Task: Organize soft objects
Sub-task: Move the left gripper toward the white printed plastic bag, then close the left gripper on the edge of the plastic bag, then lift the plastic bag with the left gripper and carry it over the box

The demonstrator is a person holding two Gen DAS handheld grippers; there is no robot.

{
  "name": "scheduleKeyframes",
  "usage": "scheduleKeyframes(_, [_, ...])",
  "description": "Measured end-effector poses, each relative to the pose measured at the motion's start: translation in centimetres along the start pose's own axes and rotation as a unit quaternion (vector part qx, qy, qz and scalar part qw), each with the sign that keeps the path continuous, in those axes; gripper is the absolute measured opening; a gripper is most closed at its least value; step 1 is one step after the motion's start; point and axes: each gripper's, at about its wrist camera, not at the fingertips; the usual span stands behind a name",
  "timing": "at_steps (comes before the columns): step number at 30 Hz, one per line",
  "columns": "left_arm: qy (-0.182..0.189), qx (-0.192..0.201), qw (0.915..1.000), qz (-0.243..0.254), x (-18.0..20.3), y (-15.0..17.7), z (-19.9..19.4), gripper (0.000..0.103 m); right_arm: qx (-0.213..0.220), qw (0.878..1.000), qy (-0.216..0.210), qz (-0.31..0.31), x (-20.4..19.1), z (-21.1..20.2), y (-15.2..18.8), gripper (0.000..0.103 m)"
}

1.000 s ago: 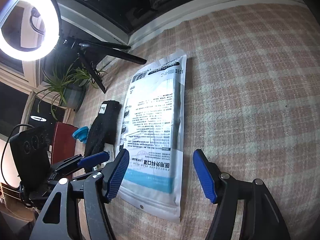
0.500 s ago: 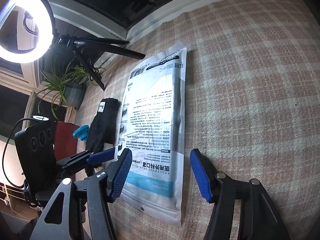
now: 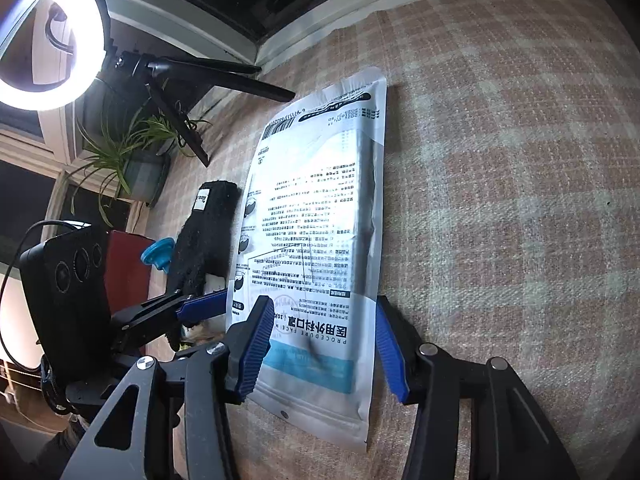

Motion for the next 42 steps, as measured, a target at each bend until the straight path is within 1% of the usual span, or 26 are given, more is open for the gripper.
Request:
scheduleKeyframes(5, [-0.004,0.003,1.0,0.006,0.3,-0.2,0.3,0.056,-0.001,1.0,0.005,-0.005,-0.3,0.2,0.1,0.044])
scheduleKeyframes(9, [-0.003,0.014,0.9999,0.009,0.4,0.0,-0.4,0.056,0.002,1.0,0.014,-0.013,-0.8,0.1,0.3,0.041])
scheduleKeyframes(13, [-0.01,0.023,0.9995,0.019,0.7,0.3,-1.0,0.056,0.009,1.0,0.013,-0.014,-1.2,-0.3,0.6,0.04])
scheduleKeyframes(18, [-0.018,0.033,0.9989,0.027,1.2,0.5,-1.7,0.053,0.019,0.999,0.018,-0.018,-1.6,-1.2,0.9,0.038])
scheduleKeyframes(28, [-0.029,0.07,0.996,0.048,2.5,0.7,-3.9,0.053,0.036,0.998,0.026,-0.033,-2.8,-2.4,1.5,0.036])
scheduleKeyframes(37, [-0.032,0.092,0.994,0.051,2.8,1.2,-5.4,0.053,0.053,0.997,0.029,-0.05,-4.4,-3.7,2.1,0.035])
scheduleKeyframes(42, [-0.03,0.108,0.9923,0.053,3.0,1.6,-7.1,0.053,0.067,0.995,0.03,-0.061,-5.7,-5.0,2.5,0.035])
Point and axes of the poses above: each gripper's, at about its wrist camera, not at the fingertips, and z roughly the way its jaws point, x to its right, y to its underside, and after that the axes turned 3 degrees about y, right-handed
